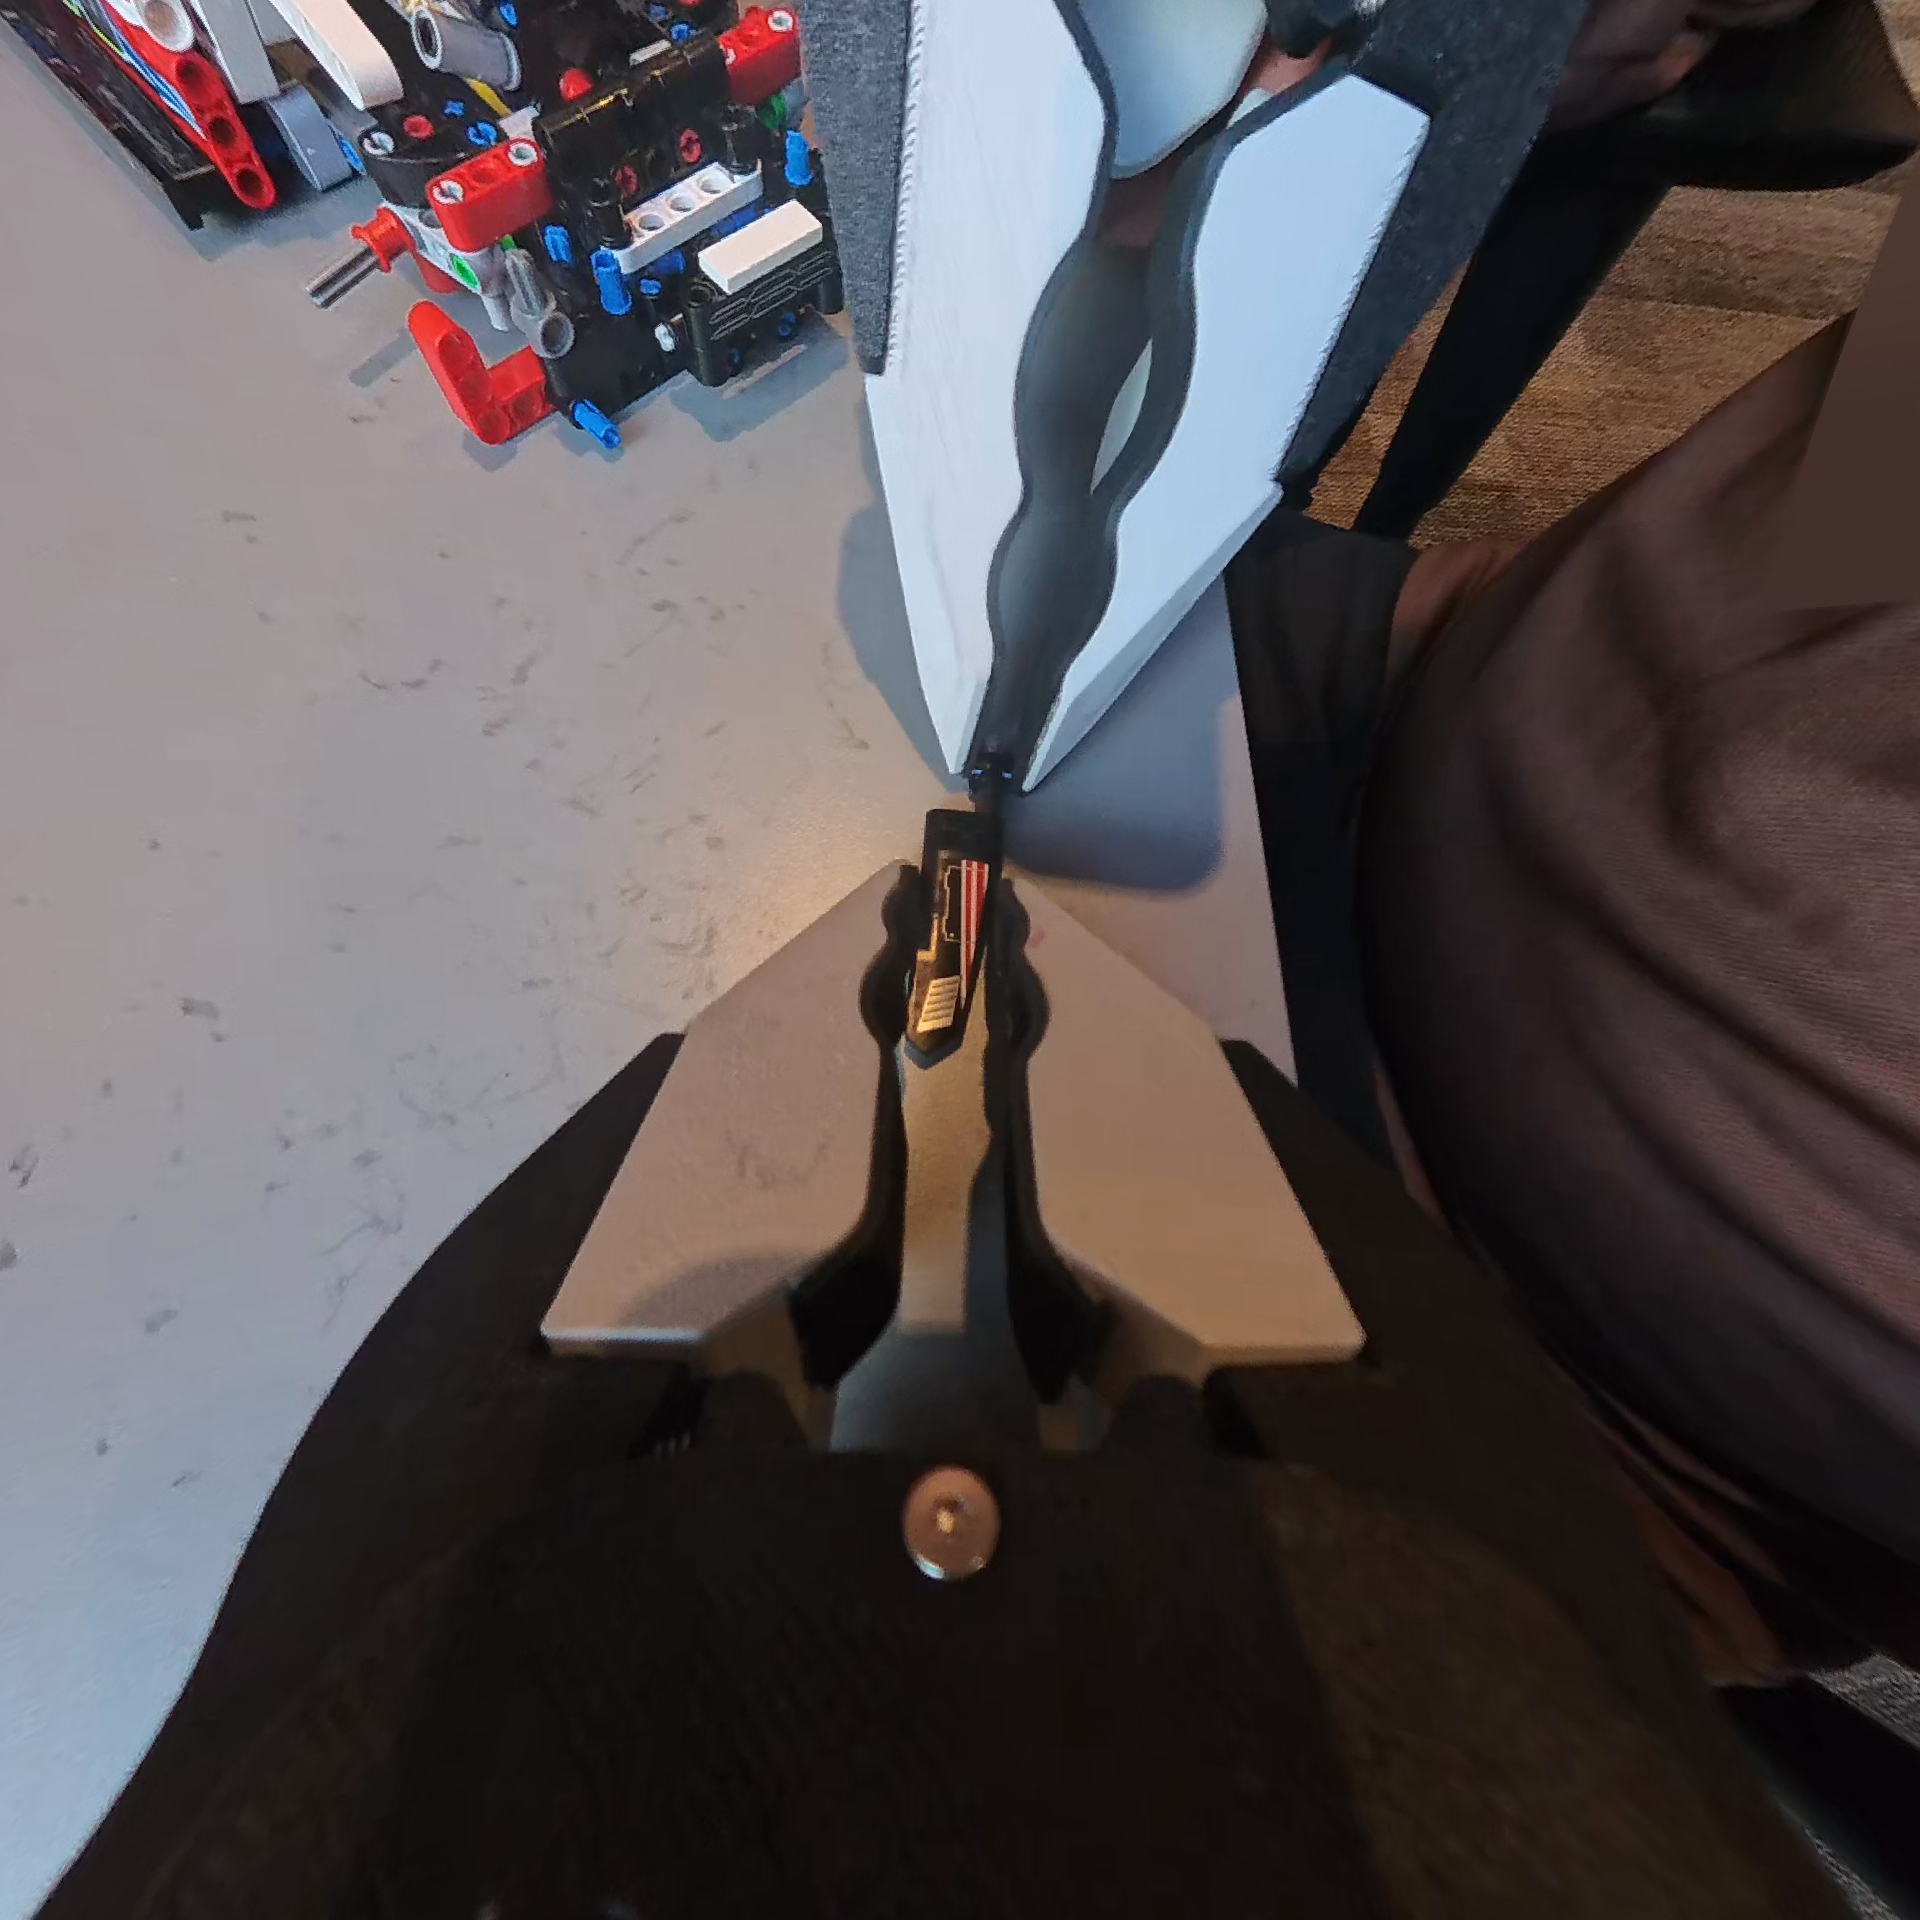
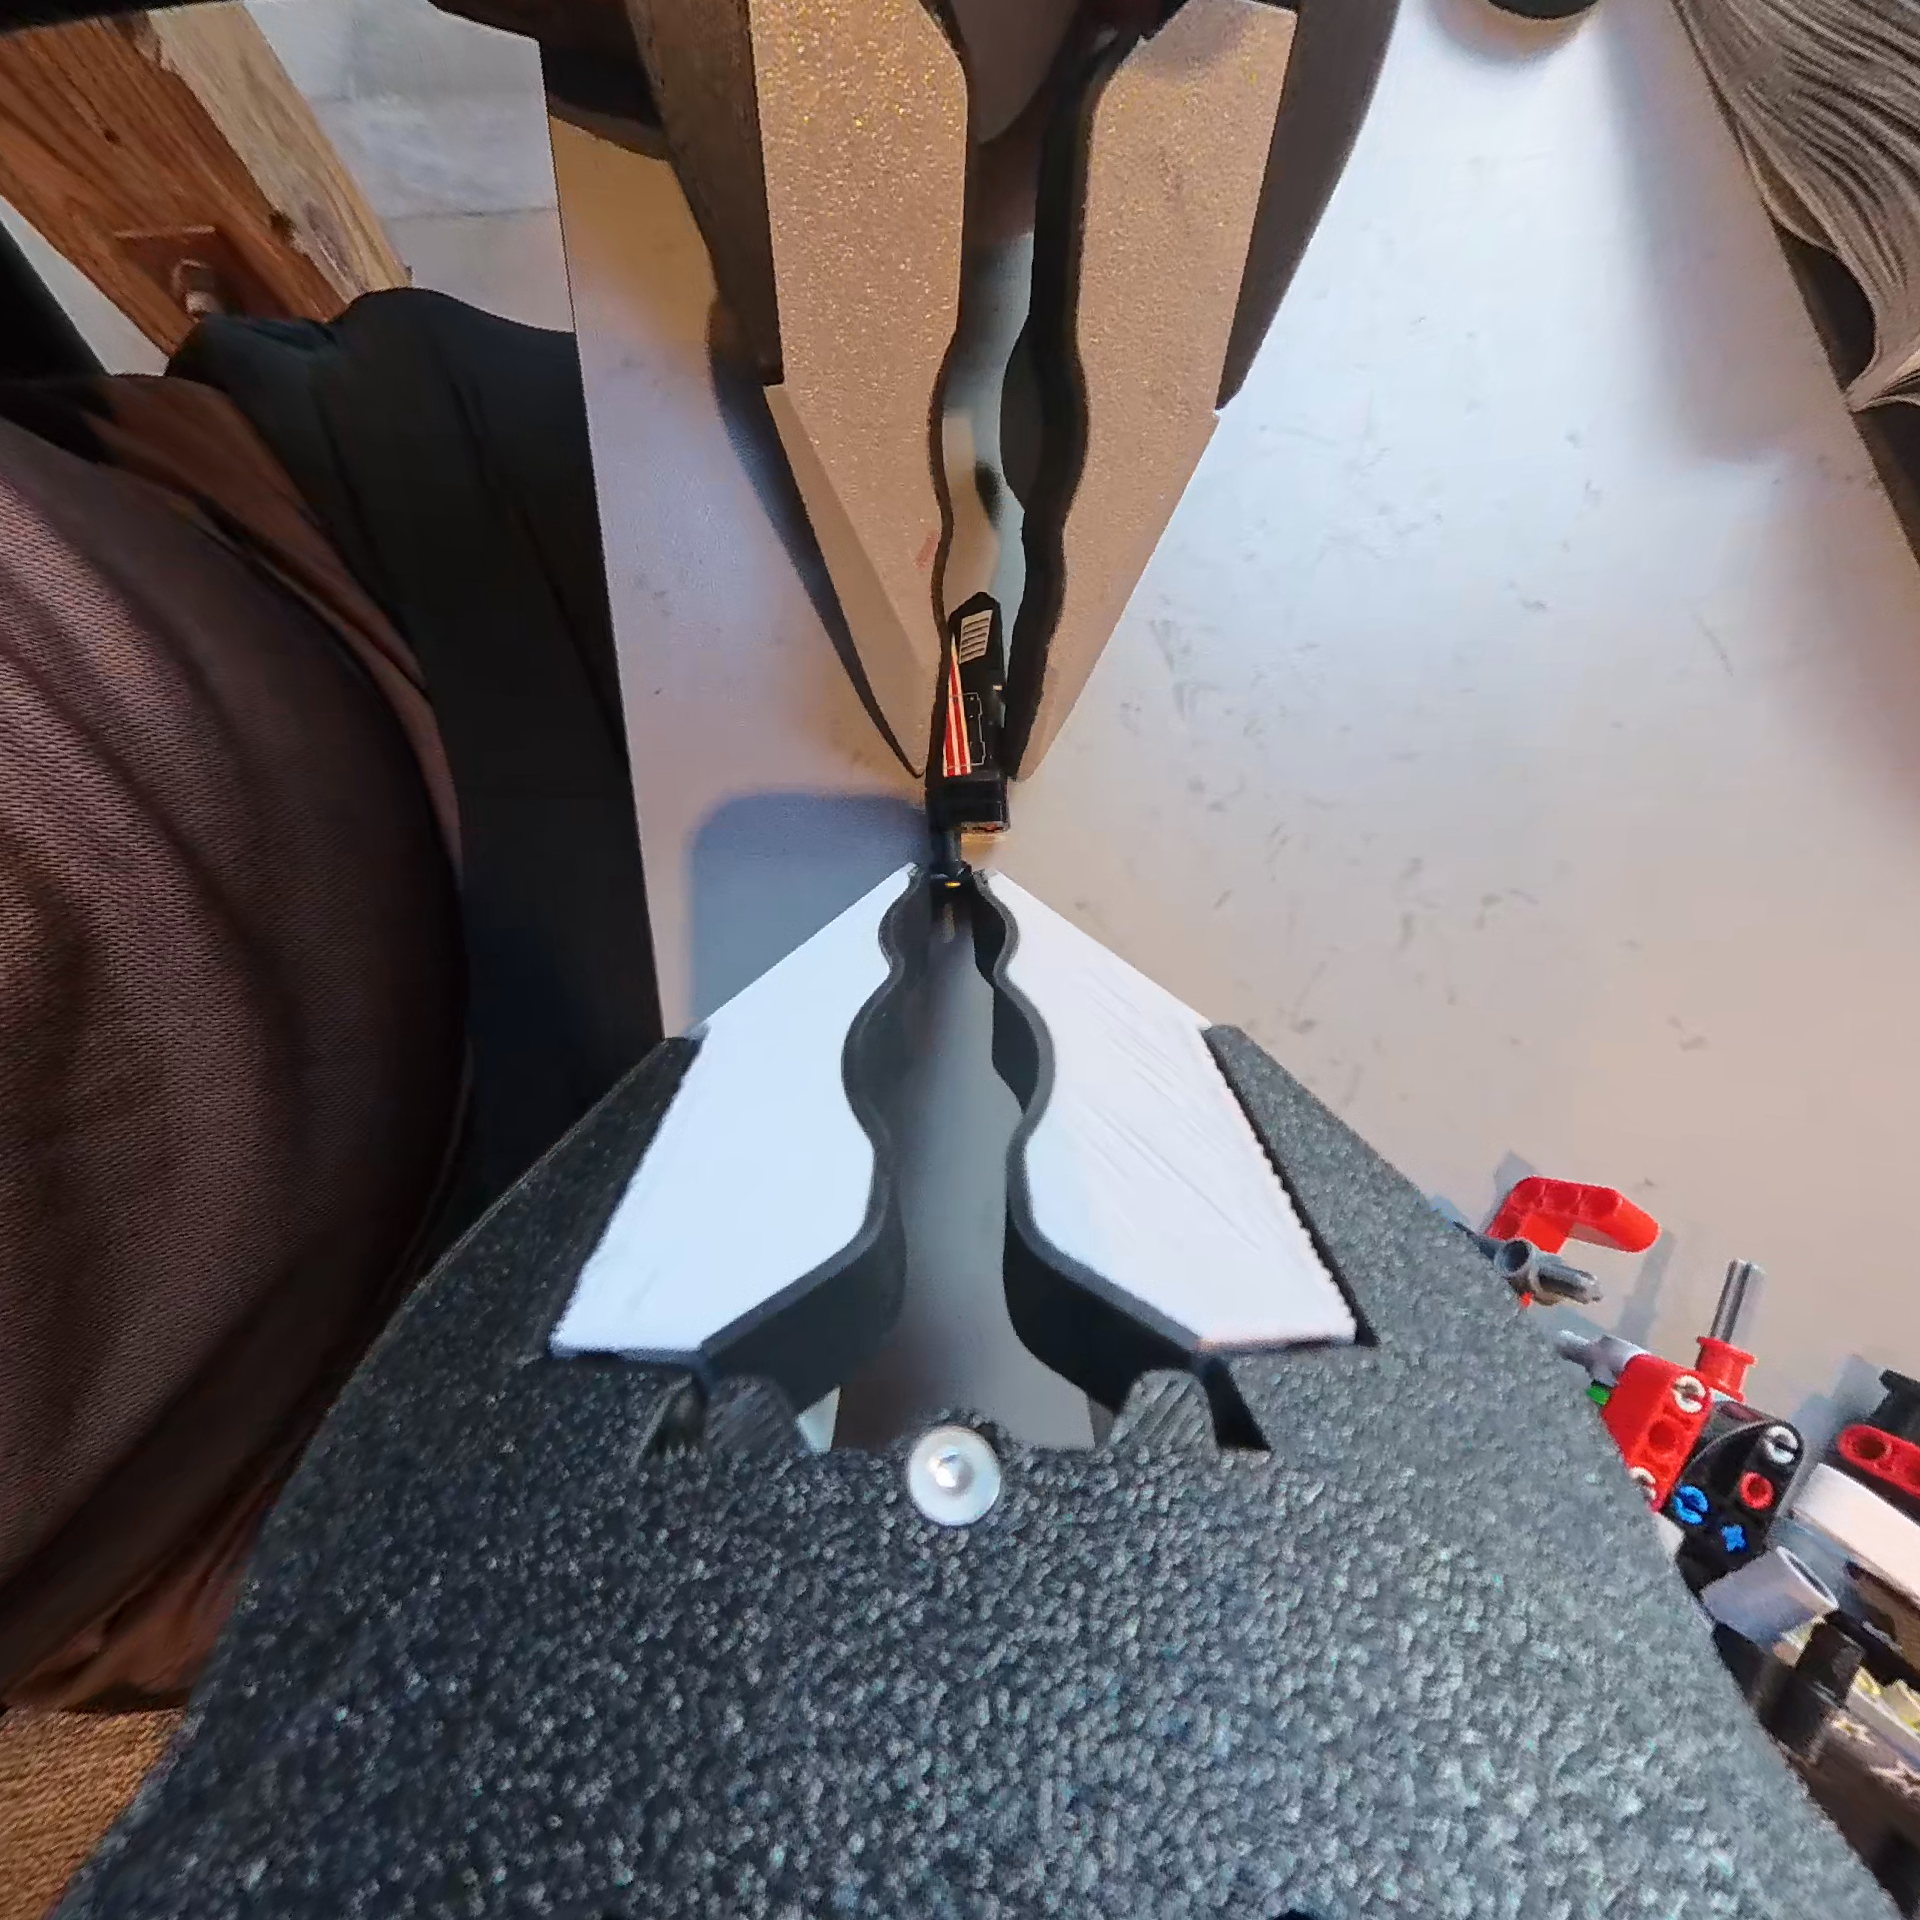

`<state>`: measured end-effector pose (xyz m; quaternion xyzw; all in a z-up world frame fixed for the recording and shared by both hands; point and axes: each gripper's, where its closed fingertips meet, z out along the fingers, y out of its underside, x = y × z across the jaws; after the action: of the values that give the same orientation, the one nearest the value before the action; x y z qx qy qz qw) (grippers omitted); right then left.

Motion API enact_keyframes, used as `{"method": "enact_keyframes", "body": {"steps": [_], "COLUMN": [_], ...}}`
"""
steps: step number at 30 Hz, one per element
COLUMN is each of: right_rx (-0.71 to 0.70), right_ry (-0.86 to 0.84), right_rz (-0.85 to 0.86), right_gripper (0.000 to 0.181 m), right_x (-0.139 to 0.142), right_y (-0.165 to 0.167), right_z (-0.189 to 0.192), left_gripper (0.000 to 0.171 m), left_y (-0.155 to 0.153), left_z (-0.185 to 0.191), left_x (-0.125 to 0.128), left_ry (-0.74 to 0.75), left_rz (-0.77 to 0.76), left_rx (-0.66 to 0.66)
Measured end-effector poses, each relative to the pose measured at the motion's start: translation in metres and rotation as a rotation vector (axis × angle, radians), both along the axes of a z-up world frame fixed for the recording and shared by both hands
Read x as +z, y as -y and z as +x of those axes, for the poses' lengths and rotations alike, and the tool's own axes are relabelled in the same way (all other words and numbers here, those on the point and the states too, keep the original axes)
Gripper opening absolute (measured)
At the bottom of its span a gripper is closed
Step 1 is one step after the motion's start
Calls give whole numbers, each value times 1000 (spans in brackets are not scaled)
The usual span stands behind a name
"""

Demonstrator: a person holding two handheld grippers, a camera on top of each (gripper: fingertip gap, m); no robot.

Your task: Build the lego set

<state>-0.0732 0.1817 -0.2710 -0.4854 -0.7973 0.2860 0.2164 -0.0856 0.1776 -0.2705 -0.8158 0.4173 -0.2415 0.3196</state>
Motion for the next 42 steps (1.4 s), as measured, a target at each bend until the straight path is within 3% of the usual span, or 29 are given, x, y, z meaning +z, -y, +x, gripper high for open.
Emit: {"method": "enact_keyframes", "body": {"steps": [14,24,30,42], "right_rx": [-63,7,-23,-80], "right_ry": [-7,-27,-46,-49], "right_rz": [-56,-39,-35,-73], "right_gripper": [7,7,7,11], "right_x": [0,-1,0,1], "right_y": [1,3,3,-1], "right_z": [-2,-4,-4,-4], "left_gripper": [11,10,10,11], "left_y": [0,-1,-3,-5], "left_z": [-1,0,2,2], "left_x": [0,0,0,0], "left_ry": [-29,-35,-50,-35], "left_rz": [28,43,54,47], "left_rx": [78,-79,27,34]}}
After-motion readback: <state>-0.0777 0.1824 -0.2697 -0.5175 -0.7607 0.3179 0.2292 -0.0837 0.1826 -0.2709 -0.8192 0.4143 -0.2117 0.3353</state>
